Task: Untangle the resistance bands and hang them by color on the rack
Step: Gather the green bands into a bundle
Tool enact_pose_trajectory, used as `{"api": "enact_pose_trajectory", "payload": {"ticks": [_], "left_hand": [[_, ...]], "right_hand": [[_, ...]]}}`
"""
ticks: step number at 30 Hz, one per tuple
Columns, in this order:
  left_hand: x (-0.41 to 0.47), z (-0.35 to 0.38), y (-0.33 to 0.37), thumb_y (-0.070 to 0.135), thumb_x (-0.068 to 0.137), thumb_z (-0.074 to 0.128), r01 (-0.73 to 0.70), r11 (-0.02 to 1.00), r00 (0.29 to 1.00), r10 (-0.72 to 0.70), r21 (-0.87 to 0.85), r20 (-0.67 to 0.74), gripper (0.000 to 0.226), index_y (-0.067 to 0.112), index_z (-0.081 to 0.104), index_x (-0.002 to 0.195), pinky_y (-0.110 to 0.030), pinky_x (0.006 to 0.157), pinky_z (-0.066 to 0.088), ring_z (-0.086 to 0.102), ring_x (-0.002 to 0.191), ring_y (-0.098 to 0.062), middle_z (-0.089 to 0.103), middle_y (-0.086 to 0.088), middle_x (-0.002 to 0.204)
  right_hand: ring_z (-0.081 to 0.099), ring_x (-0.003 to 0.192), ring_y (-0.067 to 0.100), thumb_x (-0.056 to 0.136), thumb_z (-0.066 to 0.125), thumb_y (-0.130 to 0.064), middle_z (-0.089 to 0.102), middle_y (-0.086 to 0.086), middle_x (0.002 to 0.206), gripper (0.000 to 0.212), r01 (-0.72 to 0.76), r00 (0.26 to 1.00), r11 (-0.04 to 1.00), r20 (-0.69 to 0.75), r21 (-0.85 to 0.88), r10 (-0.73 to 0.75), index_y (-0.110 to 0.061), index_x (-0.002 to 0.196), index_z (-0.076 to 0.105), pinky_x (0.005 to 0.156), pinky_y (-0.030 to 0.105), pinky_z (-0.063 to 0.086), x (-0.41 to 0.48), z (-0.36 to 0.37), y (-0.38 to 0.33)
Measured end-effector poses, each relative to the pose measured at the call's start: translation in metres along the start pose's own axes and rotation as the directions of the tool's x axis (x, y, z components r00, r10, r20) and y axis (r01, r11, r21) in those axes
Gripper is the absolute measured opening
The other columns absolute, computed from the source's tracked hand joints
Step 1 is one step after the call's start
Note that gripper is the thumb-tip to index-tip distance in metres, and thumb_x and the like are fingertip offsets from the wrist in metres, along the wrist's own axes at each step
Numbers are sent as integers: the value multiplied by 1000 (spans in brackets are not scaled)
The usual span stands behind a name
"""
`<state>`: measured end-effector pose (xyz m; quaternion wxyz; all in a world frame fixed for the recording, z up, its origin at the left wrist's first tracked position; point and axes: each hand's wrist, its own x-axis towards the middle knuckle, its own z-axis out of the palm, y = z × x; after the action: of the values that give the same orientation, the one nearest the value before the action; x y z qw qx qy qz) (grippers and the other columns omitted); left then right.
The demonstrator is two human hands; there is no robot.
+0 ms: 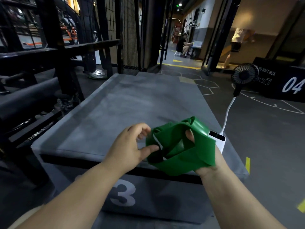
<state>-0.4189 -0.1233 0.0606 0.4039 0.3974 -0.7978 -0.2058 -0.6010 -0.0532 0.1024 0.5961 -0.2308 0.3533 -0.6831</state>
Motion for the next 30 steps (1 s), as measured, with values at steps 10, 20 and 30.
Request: {"api": "enact_pose_trajectory", "payload": {"ticks": [10, 20, 30], "left_hand": [[-1, 0, -5, 49, 84, 56, -208, 977, 976, 210, -39, 64, 31, 20, 63, 89, -18, 74, 41, 52, 83, 1, 54, 17, 84], [-4, -8, 15, 48, 78, 60, 29, 947, 986, 26, -321, 164, 28, 28, 64, 97, -6, 88, 36, 57, 106, 1, 66, 18, 103], [-2, -7, 31, 48, 88, 57, 114, 897, 975, -18, -427, 221, 25, 26, 67, 84, -22, 73, 48, 60, 76, -6, 65, 6, 76]], "right_hand": [[53, 34, 14, 90, 51, -1, 51, 5, 46, 41, -64, 995, 995, -83, -80, 57, -8, 49, 54, 36, 20, 46, 1, -5, -1], [62, 58, 25, 56, 74, -10, 61, 13, 66, 12, -161, 986, 981, 25, -108, 165, -8, 63, 65, 57, 31, 54, 6, -3, 7], [58, 60, 19, 60, 66, -1, 61, 11, 67, 15, -188, 958, 917, 139, -352, 249, -5, 74, 69, 60, 30, 51, 12, -8, 30]]}}
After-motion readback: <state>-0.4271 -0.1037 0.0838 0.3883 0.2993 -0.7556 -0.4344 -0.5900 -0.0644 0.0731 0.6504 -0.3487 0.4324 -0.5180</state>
